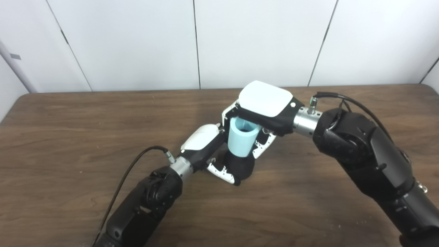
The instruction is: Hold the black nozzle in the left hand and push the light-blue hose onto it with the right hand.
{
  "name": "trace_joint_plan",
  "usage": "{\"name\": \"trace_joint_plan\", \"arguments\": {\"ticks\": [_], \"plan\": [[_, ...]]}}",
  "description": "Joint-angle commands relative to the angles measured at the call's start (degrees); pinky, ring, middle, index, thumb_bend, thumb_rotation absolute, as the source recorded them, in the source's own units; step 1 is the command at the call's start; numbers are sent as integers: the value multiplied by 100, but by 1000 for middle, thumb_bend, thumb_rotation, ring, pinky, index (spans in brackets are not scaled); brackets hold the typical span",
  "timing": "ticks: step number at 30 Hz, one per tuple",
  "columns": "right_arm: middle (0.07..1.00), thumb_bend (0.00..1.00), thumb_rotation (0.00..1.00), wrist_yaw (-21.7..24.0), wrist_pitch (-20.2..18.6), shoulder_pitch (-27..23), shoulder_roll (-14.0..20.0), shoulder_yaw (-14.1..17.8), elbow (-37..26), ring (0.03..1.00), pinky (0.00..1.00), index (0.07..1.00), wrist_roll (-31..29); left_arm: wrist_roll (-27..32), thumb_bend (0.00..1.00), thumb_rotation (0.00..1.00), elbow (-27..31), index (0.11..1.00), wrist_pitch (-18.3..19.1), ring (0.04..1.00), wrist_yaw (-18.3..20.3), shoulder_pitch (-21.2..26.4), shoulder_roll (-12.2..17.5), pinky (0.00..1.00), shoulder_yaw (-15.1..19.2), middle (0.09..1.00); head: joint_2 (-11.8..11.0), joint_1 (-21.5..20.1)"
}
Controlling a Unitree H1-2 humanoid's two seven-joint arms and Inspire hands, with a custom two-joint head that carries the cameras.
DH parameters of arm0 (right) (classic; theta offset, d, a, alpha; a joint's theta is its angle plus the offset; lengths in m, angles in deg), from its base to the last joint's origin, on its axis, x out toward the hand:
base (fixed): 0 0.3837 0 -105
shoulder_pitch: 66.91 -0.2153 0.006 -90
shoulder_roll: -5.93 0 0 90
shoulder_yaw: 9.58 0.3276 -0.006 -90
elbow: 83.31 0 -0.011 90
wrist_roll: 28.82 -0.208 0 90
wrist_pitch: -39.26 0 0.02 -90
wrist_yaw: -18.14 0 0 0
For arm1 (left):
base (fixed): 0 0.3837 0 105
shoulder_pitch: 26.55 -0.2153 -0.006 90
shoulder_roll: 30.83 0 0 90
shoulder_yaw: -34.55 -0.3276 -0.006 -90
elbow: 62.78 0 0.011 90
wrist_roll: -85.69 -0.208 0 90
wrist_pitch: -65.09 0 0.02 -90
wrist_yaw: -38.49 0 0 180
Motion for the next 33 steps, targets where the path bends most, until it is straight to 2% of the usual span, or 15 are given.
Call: {"name": "trace_joint_plan", "arguments": {"ticks": [1, 8, 9, 10, 14, 17, 21, 33], "plan": [[505, 513, 0, 254, -66, 166, 178, -51, 126, 395, 350, 518, 70, -150, 525, 0, -258, 490, 224, 593, 353, -103, 116, 1000, -71, 477, 0, 3], [515, 514, 0, -36, 71, 225, 153, 112, 62, 411, 359, 520, 31, -78, 525, 0, -293, 491, 285, 593, 385, -92, 90, 1000, -13, 471, -31, 8], [632, 699, 26, -152, 136, 235, 147, 143, 11, 509, 388, 622, 87, -78, 525, 0, -294, 489, 292, 593, 389, -97, 83, 1000, -13, 474, -37, -3], [733, 831, 69, -230, 181, 240, 144, 160, -22, 606, 440, 703, 129, -80, 525, 0, -295, 488, 294, 593, 391, -100, 79, 1000, -13, 475, -37, -3], [880, 957, 169, -395, 232, 215, 112, 223, -127, 752, 545, 826, 294, -112, 525, 0, -313, 489, 288, 592, 397, -90, 69, 1000, -28, 474, -39, -24], [948, 984, 212, -397, 161, 229, 60, 289, -191, 821, 633, 881, 373, -112, 525, 0, -342, 495, 279, 592, 398, -73, 58, 1000, -35, 465, -40, -25], [993, 987, 229, -327, 22, 279, 0, 353, -280, 871, 719, 939, 448, -83, 525, 0, -344, 498, 280, 591, 418, -59, 47, 1000, -31, 461, -50, -33], [1000, 1000, 277, -213, -2, 283, 6, 471, -396, 939, 772, 1000, 350, -95, 525, 0, -384, 499, 258, 591, 426, -52, 56, 1000, -49, 461, -44, -31]]}}
